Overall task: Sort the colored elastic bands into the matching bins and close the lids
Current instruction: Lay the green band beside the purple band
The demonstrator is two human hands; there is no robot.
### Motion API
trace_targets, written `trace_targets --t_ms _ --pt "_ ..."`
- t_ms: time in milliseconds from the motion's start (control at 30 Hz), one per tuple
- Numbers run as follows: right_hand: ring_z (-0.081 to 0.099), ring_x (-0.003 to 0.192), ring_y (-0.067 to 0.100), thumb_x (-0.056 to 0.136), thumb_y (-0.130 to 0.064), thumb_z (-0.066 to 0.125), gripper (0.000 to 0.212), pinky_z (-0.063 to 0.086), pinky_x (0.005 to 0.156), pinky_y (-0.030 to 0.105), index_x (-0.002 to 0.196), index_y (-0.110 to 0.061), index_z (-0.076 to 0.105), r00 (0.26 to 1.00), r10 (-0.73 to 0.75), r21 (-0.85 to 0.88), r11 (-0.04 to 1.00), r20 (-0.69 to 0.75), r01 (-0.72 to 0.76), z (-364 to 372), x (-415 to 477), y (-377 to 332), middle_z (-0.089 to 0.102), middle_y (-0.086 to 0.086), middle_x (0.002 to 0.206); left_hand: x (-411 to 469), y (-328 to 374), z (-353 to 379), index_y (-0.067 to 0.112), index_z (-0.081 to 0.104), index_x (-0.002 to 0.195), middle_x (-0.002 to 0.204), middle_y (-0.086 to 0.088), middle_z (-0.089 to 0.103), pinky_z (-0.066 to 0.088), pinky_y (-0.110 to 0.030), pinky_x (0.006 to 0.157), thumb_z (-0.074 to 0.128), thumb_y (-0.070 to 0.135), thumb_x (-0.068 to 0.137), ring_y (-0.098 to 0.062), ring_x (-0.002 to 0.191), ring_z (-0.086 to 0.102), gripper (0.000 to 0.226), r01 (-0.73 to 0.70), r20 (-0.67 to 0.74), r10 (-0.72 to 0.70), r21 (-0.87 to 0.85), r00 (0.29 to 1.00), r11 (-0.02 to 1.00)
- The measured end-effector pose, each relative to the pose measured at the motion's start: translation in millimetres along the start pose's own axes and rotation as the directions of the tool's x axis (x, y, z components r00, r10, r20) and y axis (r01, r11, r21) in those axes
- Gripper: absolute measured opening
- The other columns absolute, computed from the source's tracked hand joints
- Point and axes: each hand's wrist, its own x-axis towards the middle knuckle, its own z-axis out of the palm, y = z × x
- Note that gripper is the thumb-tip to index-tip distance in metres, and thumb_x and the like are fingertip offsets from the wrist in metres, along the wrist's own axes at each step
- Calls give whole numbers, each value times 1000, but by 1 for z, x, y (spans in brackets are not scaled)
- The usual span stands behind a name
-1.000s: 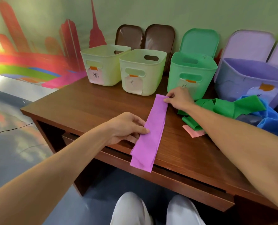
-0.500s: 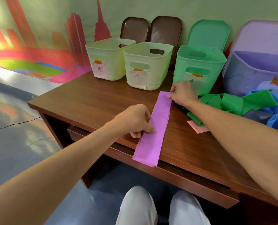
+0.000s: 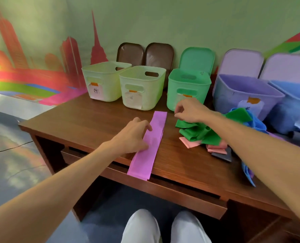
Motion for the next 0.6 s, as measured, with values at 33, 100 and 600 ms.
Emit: trace_targets --t_ms 33,100,600 --pt "62 91 16 85 -20 65 15 48 79 28 96 -13 72 1000 -10 6 1000 11 10 -8 -8 3 70 3 98 -1 5 -1 21 54 122 111 3 43 44 -25 86 72 19 79 -12 98 49 46 -39 3 39 -1 999 999" --pt "60 91 13 84 -21 66 14 47 80 26 95 -14 72 1000 -19 21 1000 5 19 -22 -24 9 69 1 98 -2 17 -1 21 59 116 106 5 48 40 -20 84 66 22 85 -9 94 49 32 -118 14 118 -11 993 993" --pt "54 69 -1 85 -25 67 9 37 62 6 90 -21 72 994 8 74 997 -105 0 -48 -108 92 64 -10 79 48 92 58 23 58 116 100 3 59 44 -19 79 62 22 88 -8 89 56 28 -271 -140 240 -281 961 921"
